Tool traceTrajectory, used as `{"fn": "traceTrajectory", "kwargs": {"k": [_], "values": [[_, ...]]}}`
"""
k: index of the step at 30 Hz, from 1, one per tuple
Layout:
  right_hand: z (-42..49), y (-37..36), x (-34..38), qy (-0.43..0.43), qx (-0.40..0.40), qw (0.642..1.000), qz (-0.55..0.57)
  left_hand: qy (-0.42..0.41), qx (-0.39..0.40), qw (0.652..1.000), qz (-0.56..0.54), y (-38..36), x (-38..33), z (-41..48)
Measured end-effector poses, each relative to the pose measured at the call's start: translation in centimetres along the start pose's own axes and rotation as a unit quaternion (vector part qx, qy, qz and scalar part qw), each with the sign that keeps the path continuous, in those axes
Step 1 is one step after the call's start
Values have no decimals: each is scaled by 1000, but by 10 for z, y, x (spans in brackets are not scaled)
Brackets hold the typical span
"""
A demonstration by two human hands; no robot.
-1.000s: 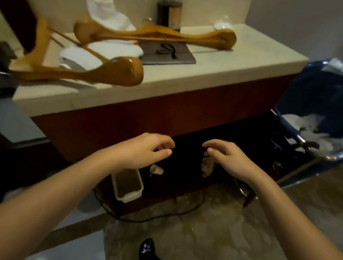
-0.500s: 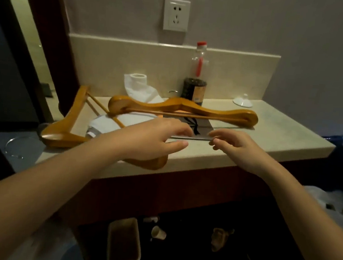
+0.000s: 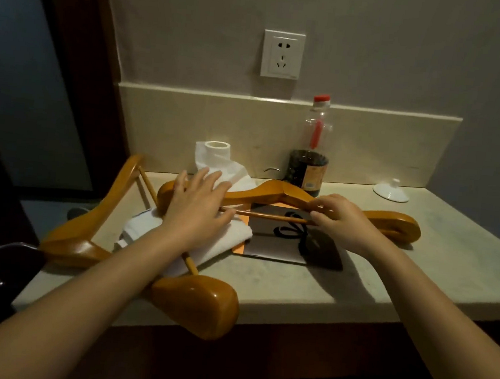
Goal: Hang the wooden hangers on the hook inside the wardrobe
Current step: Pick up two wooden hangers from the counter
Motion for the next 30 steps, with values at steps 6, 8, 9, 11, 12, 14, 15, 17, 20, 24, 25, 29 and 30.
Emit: {"fn": "traceTrajectory", "kwargs": {"k": [6, 8, 9, 11, 12, 14, 15, 17, 20, 24, 25, 29, 30], "values": [[55, -17, -32, -20, 23, 999, -39, 13, -36, 998, 40, -9, 2, -1], [69, -25, -37, -18, 30, 998, -45, 15, -43, 998, 39, -9, 3, -1], [74, -30, -39, -19, 34, 998, -47, 14, -46, 998, 38, -10, 4, -1], [81, -38, -41, -20, 35, 998, -53, 13, -50, 998, 42, -11, 5, -2], [84, -41, -43, -22, 36, 997, -58, 14, -50, 998, 44, -12, 5, -2], [88, -44, -47, -29, 47, 996, -70, 17, -48, 998, 36, -13, 6, -1], [89, -45, -50, -33, 56, 995, -74, 20, -47, 998, 25, -13, 6, -1], [91, -47, -55, -41, 72, 993, -89, 23, -50, 998, -3, -12, 7, 0], [92, -50, -58, -49, 80, 990, -109, 27, -66, 996, -53, -10, 8, -2], [92, -47, -61, -60, 69, 991, -95, 44, -110, 990, -73, -2, 8, -7], [91, -46, -61, -60, 65, 992, -92, 57, -124, 989, -55, 0, 9, -8], [88, -42, -61, -63, 40, 994, -74, 155, -119, 980, 25, 4, 23, -15], [88, -42, -61, -63, 30, 995, -71, 180, -112, 977, 27, 6, 28, -18]]}}
Point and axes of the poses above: each hand's wrist, its own z-axis towards the middle knuckle, its own y-axis out of the back of the hand, x = y × z, the point moved 4 cm from there along z, towards the middle knuckle, and after that the axes turned 9 degrees about y, right-handed, at the moved point
